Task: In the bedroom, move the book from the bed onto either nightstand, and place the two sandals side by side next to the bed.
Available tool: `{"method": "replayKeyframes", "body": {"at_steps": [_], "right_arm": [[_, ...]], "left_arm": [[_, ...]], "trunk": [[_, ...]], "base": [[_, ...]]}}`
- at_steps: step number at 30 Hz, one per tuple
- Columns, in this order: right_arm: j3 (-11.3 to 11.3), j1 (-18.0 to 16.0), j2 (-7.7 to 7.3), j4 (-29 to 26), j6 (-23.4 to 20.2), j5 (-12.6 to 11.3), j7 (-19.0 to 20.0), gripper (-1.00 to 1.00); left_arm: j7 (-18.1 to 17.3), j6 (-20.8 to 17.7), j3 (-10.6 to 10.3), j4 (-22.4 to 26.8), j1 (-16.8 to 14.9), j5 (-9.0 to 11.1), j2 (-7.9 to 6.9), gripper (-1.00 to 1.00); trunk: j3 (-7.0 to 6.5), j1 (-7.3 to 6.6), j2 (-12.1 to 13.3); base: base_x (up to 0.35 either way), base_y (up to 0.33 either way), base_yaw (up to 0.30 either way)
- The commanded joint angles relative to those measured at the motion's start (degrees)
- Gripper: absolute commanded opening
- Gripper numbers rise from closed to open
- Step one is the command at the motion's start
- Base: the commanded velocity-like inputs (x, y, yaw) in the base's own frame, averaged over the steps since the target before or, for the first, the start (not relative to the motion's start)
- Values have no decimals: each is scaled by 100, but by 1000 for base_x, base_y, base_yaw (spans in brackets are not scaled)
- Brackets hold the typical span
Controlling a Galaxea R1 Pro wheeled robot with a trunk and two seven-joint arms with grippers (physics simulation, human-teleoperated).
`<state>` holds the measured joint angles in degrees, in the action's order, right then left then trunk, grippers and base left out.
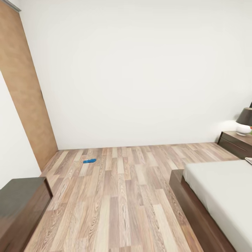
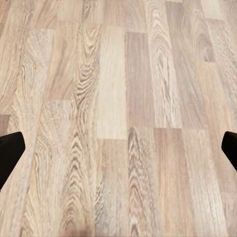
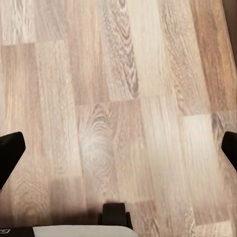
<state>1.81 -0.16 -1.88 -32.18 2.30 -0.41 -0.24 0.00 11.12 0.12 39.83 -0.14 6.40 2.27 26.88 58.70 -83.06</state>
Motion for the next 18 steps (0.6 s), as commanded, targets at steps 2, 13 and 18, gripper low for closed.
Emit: {"method": "replayKeyframes", "body": {"at_steps": [2, 13, 18], "right_arm": [[4, -2, 2, 1, 16, -4, -2, 100], [3, -2, 3, 1, 16, -4, -2, 100], [4, -2, 3, 1, 16, -4, -2, 100]], "left_arm": [[0, 13, -1, -1, -1, 45, 2, 100], [0, 13, 6, -2, -2, 45, 2, 100], [0, 13, 6, -2, -2, 45, 2, 100]], "trunk": [[5, 3, -2], [5, 3, -2], [5, 3, -2]], "base": [[326, 0, 0], [328, 0, 0], [328, 0, 0]]}}
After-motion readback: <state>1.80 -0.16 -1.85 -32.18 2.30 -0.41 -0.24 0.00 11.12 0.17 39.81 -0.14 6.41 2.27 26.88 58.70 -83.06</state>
